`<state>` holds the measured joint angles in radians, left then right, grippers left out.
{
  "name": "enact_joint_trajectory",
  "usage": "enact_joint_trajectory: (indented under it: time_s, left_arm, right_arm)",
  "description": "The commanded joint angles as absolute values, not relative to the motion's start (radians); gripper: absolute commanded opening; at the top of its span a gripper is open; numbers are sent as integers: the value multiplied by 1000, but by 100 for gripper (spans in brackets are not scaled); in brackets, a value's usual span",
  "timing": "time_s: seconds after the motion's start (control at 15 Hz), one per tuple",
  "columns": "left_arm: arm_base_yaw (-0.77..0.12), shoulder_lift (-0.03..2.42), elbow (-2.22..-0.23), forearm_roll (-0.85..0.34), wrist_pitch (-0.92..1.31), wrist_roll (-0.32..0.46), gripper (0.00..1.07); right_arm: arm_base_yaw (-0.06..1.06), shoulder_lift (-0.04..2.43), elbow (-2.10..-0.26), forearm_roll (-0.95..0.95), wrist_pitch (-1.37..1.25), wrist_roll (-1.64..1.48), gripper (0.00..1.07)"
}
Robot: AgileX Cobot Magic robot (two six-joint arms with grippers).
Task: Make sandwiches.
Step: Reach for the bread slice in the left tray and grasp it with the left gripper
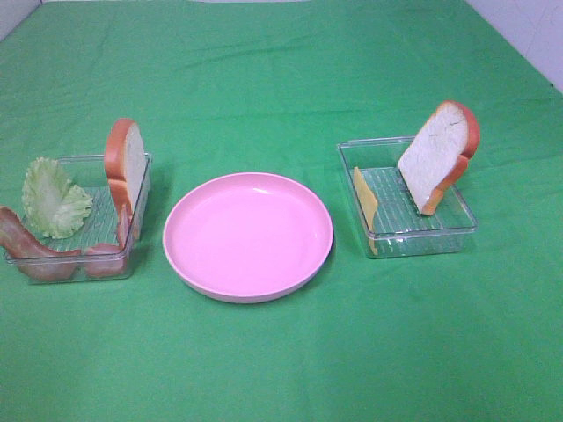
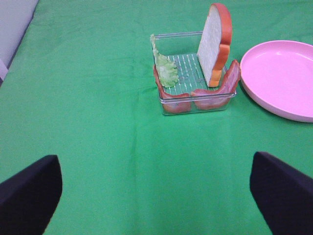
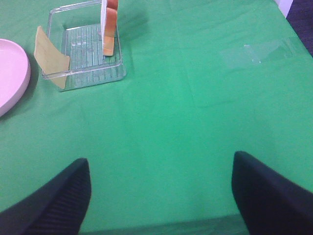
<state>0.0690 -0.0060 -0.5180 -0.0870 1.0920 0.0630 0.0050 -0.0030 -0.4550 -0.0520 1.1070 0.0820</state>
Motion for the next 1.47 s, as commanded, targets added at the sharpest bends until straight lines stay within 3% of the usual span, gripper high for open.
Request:
enact_joint_trajectory:
  time_s: [0.07, 0.6, 0.8, 1.0, 1.2, 1.4, 1.47]
  left_arm:
    - [64, -7, -516, -86, 1078, 61, 98]
    - [64, 40, -538, -93, 1096, 63, 98]
    - [64, 344, -692, -68, 1281, 59, 98]
    - [64, 660, -820, -48, 1306, 8, 98]
    - [64, 961, -963, -48, 1306, 9, 98]
    - [64, 1279, -1206, -50, 1318, 18, 98]
    - [40, 1442, -1377, -53, 1319, 17, 98]
  right_arm:
    - [2, -36, -453, -49, 1103, 74, 77]
    - [2, -36, -453, -49, 1103, 74, 77]
    - [2, -36, -453, -49, 1103, 74, 77]
    - [2, -36, -453, -49, 1103, 74, 77]
    - [2, -36, -453, -49, 1103, 74, 77]
    - [2, -36, -453, -49, 1103, 74, 77]
    - [2, -36, -453, -49, 1103, 74, 77]
